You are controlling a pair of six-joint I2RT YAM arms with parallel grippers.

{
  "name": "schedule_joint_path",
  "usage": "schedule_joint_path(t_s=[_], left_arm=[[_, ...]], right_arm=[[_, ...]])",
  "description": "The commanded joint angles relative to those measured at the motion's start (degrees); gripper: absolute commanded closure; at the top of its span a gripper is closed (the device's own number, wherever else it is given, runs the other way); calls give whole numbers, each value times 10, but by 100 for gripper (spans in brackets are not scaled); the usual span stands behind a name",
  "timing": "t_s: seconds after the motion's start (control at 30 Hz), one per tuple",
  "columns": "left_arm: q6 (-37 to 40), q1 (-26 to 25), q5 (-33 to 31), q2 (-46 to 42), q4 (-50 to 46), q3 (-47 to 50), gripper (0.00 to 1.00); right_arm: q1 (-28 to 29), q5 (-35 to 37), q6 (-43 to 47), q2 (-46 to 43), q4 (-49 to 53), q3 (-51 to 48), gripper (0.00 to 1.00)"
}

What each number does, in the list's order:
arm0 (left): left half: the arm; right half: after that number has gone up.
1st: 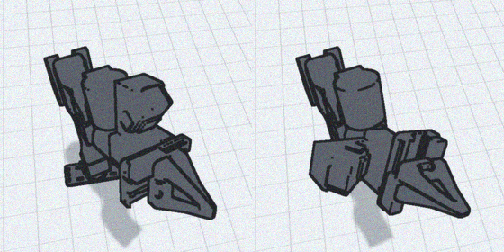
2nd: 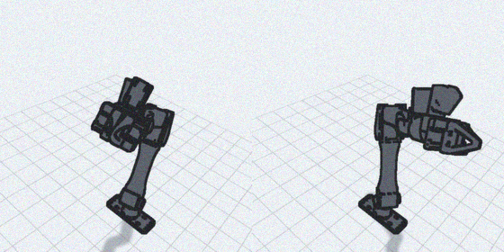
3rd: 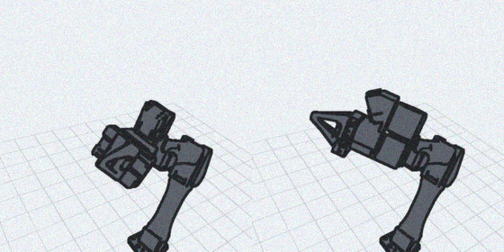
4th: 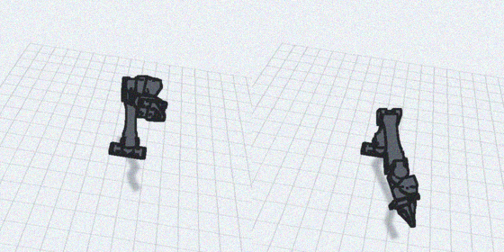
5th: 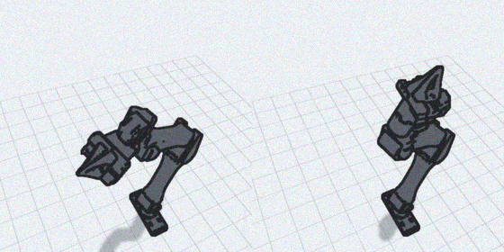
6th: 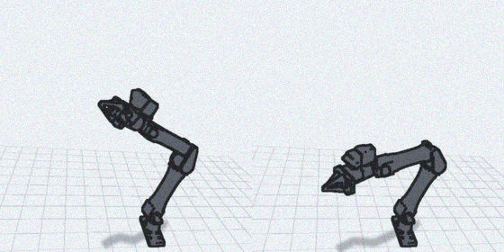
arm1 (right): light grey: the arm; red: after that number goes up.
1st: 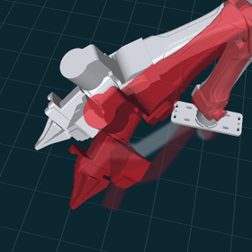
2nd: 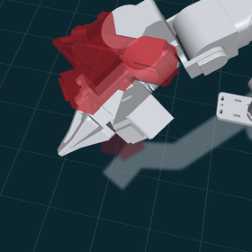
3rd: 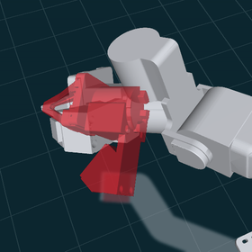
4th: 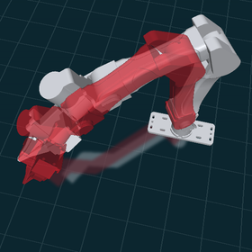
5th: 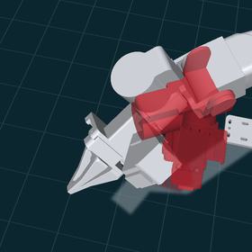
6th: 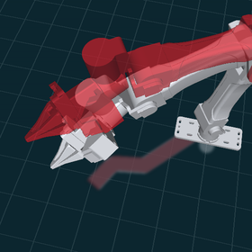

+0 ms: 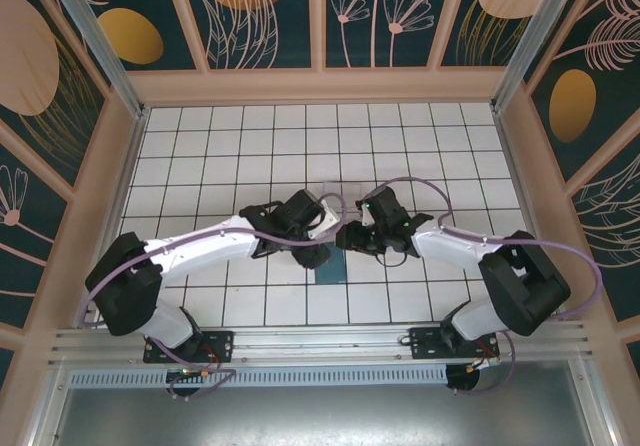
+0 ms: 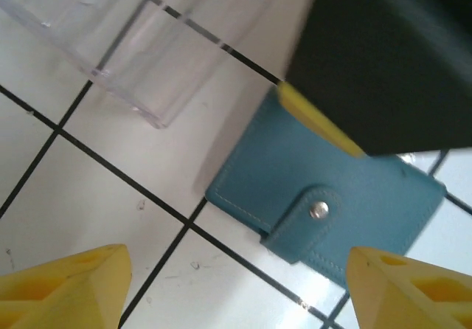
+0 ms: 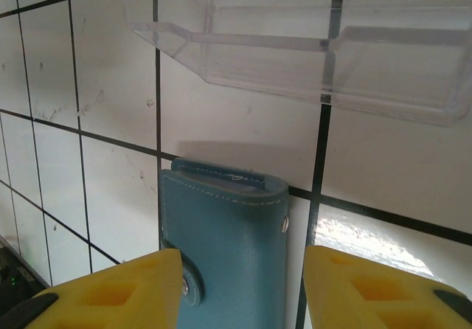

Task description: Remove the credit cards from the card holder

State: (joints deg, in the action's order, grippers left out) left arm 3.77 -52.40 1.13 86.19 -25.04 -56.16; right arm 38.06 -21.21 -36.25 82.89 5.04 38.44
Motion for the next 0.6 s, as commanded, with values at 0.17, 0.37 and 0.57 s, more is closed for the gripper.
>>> schedule_joint_path(t_s=[0.17,0.37,0.57], left_arm=[[157,2,74,-64,114,83,26],[195,3,110,-64,176,118,38],[233,2,114,-64,209,134,46]], right_arm=[[15,-2,1,47,-57,-15,57],[19,-15,8,75,-74,-17,63],[24,-17,20,71,-64,-20,77]])
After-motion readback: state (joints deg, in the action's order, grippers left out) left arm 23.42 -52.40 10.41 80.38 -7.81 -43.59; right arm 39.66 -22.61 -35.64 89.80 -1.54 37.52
